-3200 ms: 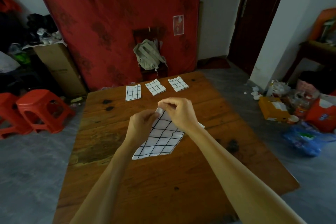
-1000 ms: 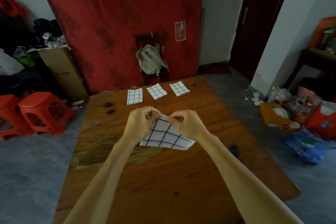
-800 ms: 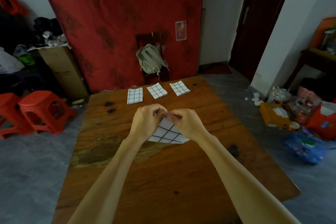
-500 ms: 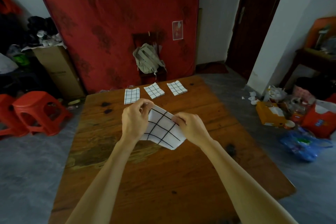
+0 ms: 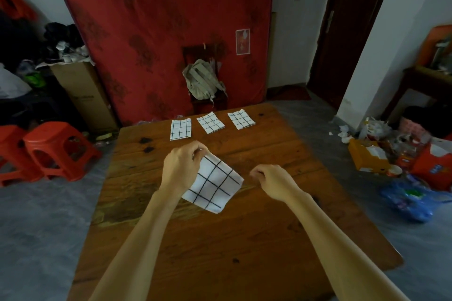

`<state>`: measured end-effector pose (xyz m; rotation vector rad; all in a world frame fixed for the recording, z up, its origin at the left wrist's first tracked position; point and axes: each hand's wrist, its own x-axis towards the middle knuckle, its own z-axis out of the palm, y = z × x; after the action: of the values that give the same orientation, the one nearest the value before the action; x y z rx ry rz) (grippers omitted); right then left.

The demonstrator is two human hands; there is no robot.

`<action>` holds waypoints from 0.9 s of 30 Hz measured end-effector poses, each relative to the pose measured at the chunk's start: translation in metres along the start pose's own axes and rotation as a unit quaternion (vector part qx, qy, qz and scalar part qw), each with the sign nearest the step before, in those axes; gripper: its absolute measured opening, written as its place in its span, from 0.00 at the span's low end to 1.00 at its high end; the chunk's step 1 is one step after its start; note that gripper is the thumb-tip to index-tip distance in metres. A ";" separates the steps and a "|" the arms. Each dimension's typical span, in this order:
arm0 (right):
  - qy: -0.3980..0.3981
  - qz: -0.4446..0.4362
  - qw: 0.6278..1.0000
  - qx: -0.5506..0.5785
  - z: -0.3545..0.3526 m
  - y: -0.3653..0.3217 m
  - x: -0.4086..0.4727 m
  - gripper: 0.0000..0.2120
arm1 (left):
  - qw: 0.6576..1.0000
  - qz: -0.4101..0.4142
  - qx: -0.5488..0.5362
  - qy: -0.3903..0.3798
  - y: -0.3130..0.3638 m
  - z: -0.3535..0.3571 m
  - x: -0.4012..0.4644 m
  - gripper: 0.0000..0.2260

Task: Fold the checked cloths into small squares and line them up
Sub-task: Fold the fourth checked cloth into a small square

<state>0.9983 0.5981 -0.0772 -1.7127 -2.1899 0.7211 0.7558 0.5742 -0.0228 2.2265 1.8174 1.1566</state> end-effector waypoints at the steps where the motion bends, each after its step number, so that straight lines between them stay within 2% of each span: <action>1: 0.007 -0.010 1.000 0.014 0.000 -0.007 -0.001 0.15 | 1.000 0.007 0.005 -0.019 0.002 0.001 -0.001 0.02; 4: 0.003 -0.064 0.993 0.096 0.000 -0.038 -0.004 0.22 | 0.998 0.028 -0.013 -0.059 0.012 0.006 -0.003 0.02; 6: 0.005 -0.090 0.987 0.135 0.002 -0.057 -0.005 0.18 | 0.996 0.030 -0.041 -0.074 0.018 0.009 -0.004 0.02; 9: 0.060 -0.098 0.977 0.179 0.002 -0.065 -0.006 0.08 | 0.994 0.009 -0.084 -0.074 0.018 0.004 -0.006 0.04; 12: 0.092 -0.066 0.957 0.267 -0.001 -0.058 -0.011 0.11 | 0.987 -0.057 -0.131 -0.071 0.014 -0.011 -0.016 0.06; 17: 0.089 -0.022 0.928 0.360 0.008 -0.056 -0.025 0.06 | 0.976 -0.118 -0.182 0.001 0.023 -0.023 -0.041 0.03; 20: 0.089 -0.040 0.904 0.415 0.019 -0.059 -0.037 0.06 | 0.968 -0.144 -0.203 0.031 0.028 -0.024 -0.054 0.02; 27: 0.165 -0.067 0.891 0.418 0.022 -0.080 -0.050 0.05 | 0.960 -0.146 -0.224 0.080 0.033 -0.040 -0.070 0.05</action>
<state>0.9351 0.5312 -0.0481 -1.1102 -1.4132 1.0375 0.7586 0.4873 -0.0143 1.6018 1.6480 1.5306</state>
